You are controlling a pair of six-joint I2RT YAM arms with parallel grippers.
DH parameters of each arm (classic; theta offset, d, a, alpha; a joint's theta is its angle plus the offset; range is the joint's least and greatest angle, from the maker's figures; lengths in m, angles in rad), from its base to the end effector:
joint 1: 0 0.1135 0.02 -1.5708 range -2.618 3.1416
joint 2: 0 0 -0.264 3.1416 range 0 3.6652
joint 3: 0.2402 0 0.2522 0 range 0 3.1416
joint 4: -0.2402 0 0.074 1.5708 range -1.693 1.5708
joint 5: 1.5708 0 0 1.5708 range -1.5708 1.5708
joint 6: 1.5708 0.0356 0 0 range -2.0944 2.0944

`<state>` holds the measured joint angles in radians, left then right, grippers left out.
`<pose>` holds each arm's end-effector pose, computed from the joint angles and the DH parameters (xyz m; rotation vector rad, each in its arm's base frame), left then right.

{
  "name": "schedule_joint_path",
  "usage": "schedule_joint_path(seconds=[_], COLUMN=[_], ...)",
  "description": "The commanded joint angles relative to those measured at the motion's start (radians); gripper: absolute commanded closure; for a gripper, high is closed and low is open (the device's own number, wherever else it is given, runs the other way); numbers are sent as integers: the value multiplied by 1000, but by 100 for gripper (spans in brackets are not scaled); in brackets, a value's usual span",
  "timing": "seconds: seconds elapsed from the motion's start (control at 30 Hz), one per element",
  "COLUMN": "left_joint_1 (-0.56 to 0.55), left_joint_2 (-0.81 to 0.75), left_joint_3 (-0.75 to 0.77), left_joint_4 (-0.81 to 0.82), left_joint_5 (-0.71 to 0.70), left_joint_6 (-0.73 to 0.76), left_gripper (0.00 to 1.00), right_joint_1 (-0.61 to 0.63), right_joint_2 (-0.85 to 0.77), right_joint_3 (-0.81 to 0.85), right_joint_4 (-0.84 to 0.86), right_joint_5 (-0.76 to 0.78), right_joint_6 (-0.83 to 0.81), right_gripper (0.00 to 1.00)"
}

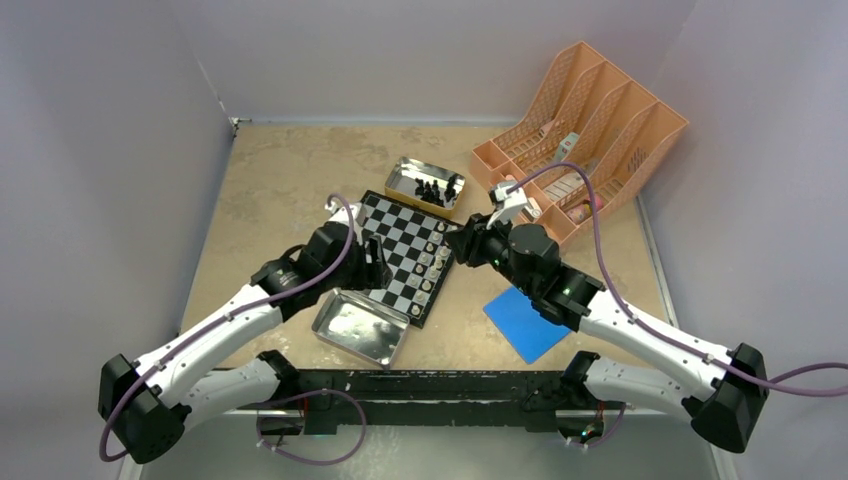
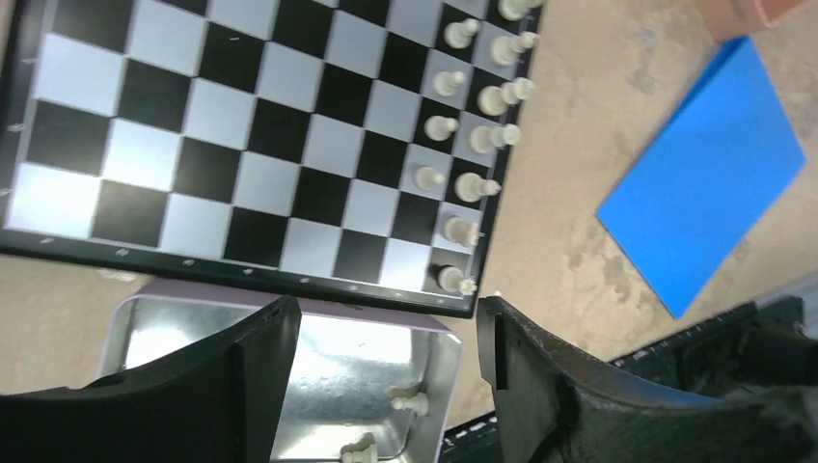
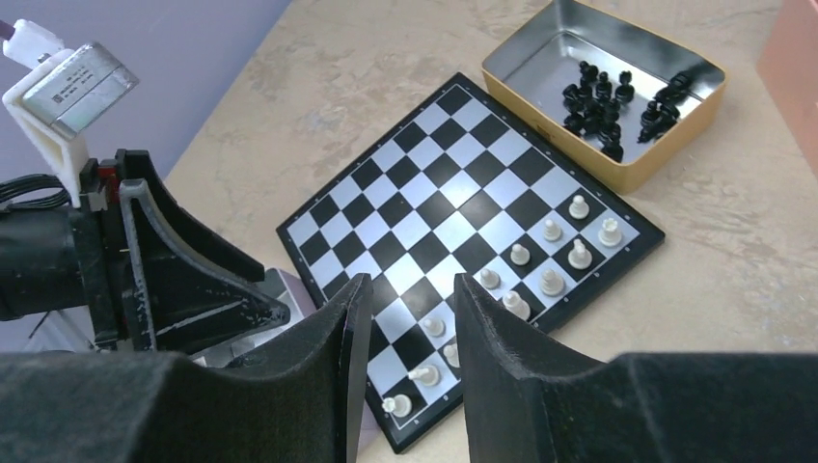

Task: Set up the chess pieces on the board
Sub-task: Pick up the chess piece from the storage box.

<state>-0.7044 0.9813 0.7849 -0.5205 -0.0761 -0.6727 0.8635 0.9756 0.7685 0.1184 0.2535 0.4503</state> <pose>0.1600 -0.1325 0.2720 -0.0035 2.3661 -0.6143 0.1576 0.1706 0.3308 -0.1552 1.7101 0.7809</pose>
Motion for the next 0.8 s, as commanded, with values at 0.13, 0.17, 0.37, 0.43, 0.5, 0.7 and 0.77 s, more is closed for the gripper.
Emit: schedule_joint_path(seconds=[0.13,0.17,0.37,0.43,0.5,0.7,0.77], left_joint_1=[1,2,2,2,1,1,2], left_joint_2=[-100,-92,65,82,65,-41,-72], left_joint_3=[70,95,341,379,359,199,161], left_joint_4=[-136,-183,-682,-769,-783,-877,-904], left_joint_5=[-224,-232,-280,-263,-241,-46,-4], left_joint_6=[-237,-294,-635,-692,-719,-976,-1051], left_gripper=[37,38,44,44,45,54,55], right_joint_1=[0,0,7,21,37,47,48], right_joint_2=[70,88,163,164,162,139,131], right_joint_3=[66,91,194,209,214,172,165], right_joint_4=[116,101,-22,-56,-91,-104,-99], right_joint_5=[-155,-185,-401,-433,-430,-428,-446], right_joint_6=[30,35,47,26,-2,-35,-36], right_gripper=[63,64,65,65,64,64,64])
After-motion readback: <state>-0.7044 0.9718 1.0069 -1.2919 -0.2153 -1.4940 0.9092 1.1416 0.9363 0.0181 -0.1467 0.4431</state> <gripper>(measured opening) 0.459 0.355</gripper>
